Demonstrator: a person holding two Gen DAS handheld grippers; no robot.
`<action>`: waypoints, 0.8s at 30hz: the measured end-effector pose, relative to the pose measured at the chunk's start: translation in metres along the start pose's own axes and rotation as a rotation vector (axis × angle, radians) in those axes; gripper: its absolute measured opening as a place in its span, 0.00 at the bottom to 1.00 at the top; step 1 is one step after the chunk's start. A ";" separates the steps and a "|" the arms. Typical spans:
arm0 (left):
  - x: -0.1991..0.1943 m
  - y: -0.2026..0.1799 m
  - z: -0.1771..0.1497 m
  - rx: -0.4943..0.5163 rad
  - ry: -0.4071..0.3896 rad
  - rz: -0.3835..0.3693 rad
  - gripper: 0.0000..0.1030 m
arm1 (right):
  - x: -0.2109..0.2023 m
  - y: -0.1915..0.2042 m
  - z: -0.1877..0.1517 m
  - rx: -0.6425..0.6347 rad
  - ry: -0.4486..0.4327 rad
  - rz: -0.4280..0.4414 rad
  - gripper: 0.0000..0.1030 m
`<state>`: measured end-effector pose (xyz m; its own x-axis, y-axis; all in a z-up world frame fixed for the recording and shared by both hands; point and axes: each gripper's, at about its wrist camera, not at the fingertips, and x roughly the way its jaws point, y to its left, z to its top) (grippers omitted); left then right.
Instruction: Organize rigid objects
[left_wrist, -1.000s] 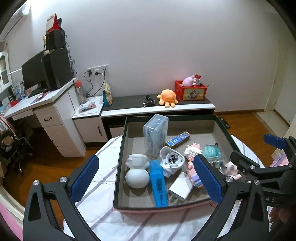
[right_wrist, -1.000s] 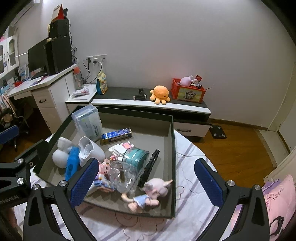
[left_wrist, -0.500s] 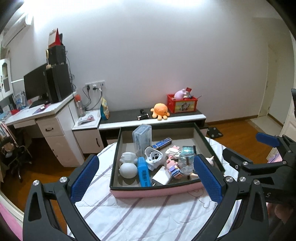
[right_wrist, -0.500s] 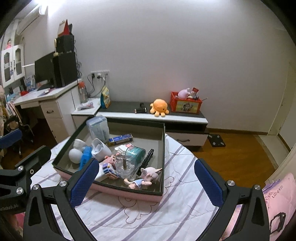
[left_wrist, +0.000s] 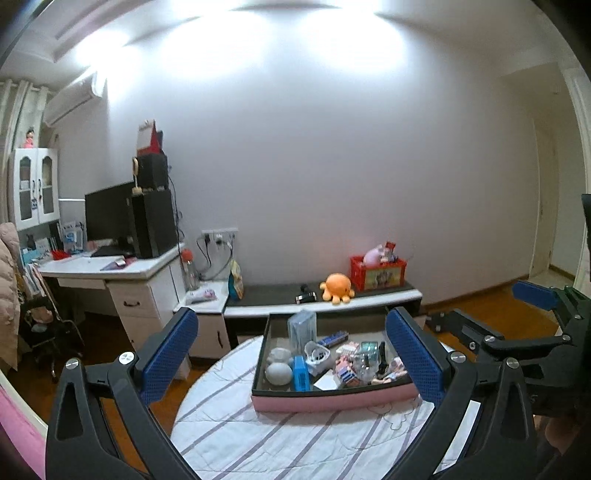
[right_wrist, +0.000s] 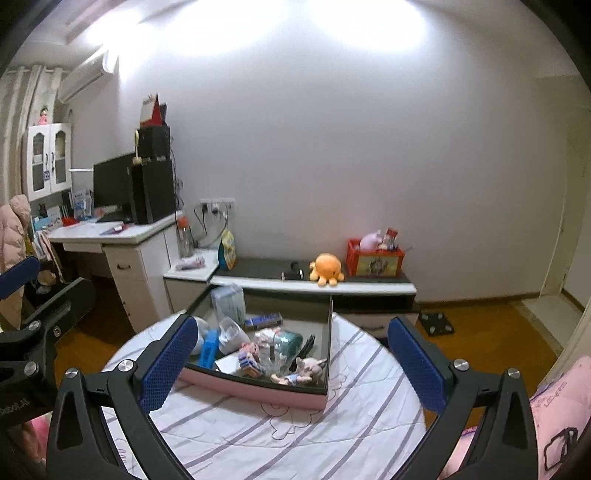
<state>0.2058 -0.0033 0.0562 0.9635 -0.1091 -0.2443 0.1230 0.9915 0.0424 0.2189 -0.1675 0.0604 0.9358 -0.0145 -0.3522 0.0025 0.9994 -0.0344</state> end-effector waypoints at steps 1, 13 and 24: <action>-0.008 0.001 0.001 -0.001 -0.014 0.005 1.00 | -0.007 0.001 0.001 0.000 -0.016 0.000 1.00; -0.094 0.008 0.012 0.016 -0.181 0.101 1.00 | -0.090 0.022 0.003 -0.035 -0.207 -0.041 1.00; -0.134 0.012 0.007 -0.007 -0.238 0.104 1.00 | -0.138 0.029 -0.002 -0.033 -0.287 -0.055 1.00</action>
<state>0.0795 0.0229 0.0962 0.9998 -0.0193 -0.0041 0.0194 0.9986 0.0488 0.0891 -0.1365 0.1057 0.9961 -0.0542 -0.0698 0.0487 0.9957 -0.0783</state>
